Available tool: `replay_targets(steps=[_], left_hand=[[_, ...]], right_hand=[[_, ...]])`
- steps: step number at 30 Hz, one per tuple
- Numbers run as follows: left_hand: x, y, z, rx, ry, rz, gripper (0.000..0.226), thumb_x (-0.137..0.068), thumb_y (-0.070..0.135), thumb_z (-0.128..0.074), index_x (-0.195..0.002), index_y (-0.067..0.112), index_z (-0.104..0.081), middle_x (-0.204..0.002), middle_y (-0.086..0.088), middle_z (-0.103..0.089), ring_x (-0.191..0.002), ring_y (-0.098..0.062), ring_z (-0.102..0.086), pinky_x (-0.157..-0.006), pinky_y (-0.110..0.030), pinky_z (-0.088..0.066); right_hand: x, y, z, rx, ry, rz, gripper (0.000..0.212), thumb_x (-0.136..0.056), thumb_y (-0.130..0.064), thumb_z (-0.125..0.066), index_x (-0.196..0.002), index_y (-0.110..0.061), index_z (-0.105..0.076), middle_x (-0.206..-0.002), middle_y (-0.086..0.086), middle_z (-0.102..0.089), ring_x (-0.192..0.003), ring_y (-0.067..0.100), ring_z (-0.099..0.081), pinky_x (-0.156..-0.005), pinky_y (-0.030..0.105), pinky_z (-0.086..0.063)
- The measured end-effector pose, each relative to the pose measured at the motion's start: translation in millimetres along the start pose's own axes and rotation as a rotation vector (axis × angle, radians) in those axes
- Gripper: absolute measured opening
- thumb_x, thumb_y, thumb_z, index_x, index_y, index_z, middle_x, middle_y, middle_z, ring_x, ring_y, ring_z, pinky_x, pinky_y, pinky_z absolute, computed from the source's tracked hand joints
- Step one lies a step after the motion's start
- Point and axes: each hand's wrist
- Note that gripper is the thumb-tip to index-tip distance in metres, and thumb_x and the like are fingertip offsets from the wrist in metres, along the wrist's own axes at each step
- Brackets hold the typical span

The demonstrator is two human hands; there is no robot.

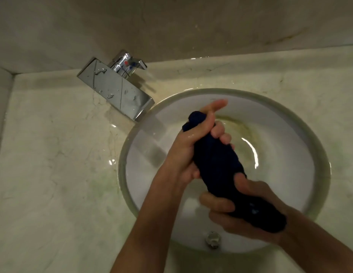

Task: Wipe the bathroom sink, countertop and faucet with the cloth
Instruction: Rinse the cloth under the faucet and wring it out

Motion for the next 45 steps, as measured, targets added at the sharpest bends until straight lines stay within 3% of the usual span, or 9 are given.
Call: replay_targets(steps=[3,6,13,19,24,30,36,40,45], left_hand=[[-17.1,-3.0,13.8,-0.401,0.429,-0.008,0.012,-0.099,0.017,-0.066,-0.097,0.008,-0.074,-0.062,0.001,-0.055,-0.058,-0.012,-0.06,-0.065,-0.029,-0.056],[-36.4,-11.5,35.1,-0.772,0.611,0.06,0.018,-0.095,0.01,-0.069,-0.078,0.006,-0.067,-0.056,0.002,-0.061,-0.052,-0.01,-0.062,-0.06,-0.024,-0.053],[-72.3,-20.8,61.4,-1.32,0.724,0.23,0.02,-0.093,0.009,-0.056,-0.074,0.01,-0.055,-0.088,-0.011,-0.064,-0.088,-0.033,-0.066,-0.066,-0.03,-0.044],[-81.5,-9.3,62.3,-1.549,0.783,0.294,0.024,-0.094,0.011,-0.058,-0.115,0.001,-0.064,-0.122,-0.019,-0.064,-0.113,-0.04,-0.064,-0.088,-0.041,-0.053],[-64.2,-11.0,57.5,-1.554,0.824,0.342,0.004,-0.094,0.01,-0.055,-0.094,0.009,-0.06,-0.116,-0.017,-0.067,-0.108,-0.037,-0.067,-0.086,-0.038,-0.054],[-50.2,-10.9,40.8,-1.609,0.841,0.408,0.025,-0.095,0.01,-0.054,-0.117,0.007,-0.066,-0.127,-0.015,-0.065,-0.117,-0.035,-0.065,-0.096,-0.037,-0.053],[-49.9,-0.2,-1.7,-1.619,0.807,0.339,0.004,-0.093,0.012,-0.059,-0.09,0.009,-0.059,-0.112,-0.013,-0.068,-0.102,-0.032,-0.068,-0.076,-0.033,-0.05],[-54.3,6.2,-26.1,-1.626,0.777,0.257,0.016,-0.089,0.01,-0.057,-0.077,0.011,-0.048,-0.086,-0.008,-0.059,-0.078,-0.03,-0.057,-0.064,-0.032,-0.044],[-53.0,1.9,-38.2,-1.71,0.738,0.257,0.021,-0.089,0.007,-0.056,-0.071,0.011,-0.046,-0.073,-0.003,-0.051,-0.074,-0.029,-0.056,-0.058,-0.03,-0.04]], right_hand=[[-16.4,-11.6,8.0,0.377,0.354,-0.007,0.053,-0.071,-0.039,-0.089,-0.101,-0.01,-0.057,-0.068,0.005,-0.053,-0.047,0.013,-0.043,-0.042,0.022,-0.034],[-43.4,-15.5,22.1,0.705,0.803,-0.063,0.025,-0.081,-0.028,-0.079,-0.086,-0.013,-0.061,-0.061,0.0,-0.062,-0.048,0.013,-0.055,-0.047,0.023,-0.039],[-87.4,-20.6,77.0,1.229,1.072,-0.066,0.019,-0.073,-0.027,-0.079,-0.08,-0.013,-0.068,-0.071,-0.002,-0.068,-0.064,0.014,-0.065,-0.057,0.026,-0.049],[-108.2,-25.2,79.0,1.502,1.137,-0.108,0.037,-0.065,-0.049,-0.074,-0.086,-0.02,-0.068,-0.076,-0.003,-0.071,-0.071,0.015,-0.07,-0.067,0.032,-0.059],[-106.9,-12.8,69.6,1.599,1.159,-0.199,0.054,-0.059,-0.058,-0.071,-0.096,-0.019,-0.064,-0.073,-0.008,-0.067,-0.066,0.012,-0.066,-0.059,0.029,-0.054],[-93.5,-5.5,49.1,1.67,1.126,-0.205,0.053,-0.069,-0.051,-0.071,-0.107,-0.018,-0.055,-0.082,-0.008,-0.061,-0.07,0.013,-0.061,-0.051,0.028,-0.038],[-65.0,-9.3,30.0,1.365,1.1,-0.031,0.043,-0.068,-0.049,-0.078,-0.091,-0.014,-0.068,-0.082,0.001,-0.072,-0.076,0.018,-0.07,-0.073,0.037,-0.061],[-28.7,-26.4,-3.3,0.871,0.87,-0.061,0.06,-0.061,-0.046,-0.089,-0.102,-0.006,-0.069,-0.082,0.006,-0.07,-0.067,0.019,-0.065,-0.054,0.028,-0.049],[-16.0,-18.9,-9.3,0.925,0.817,-0.013,0.02,-0.079,-0.004,-0.074,-0.087,-0.008,-0.056,-0.075,0.008,-0.058,-0.06,0.018,-0.055,-0.046,0.023,-0.04]])
Point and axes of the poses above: each hand's wrist, its own x-axis away from the middle knuckle, its own z-axis out of the back of the hand, y = z × x
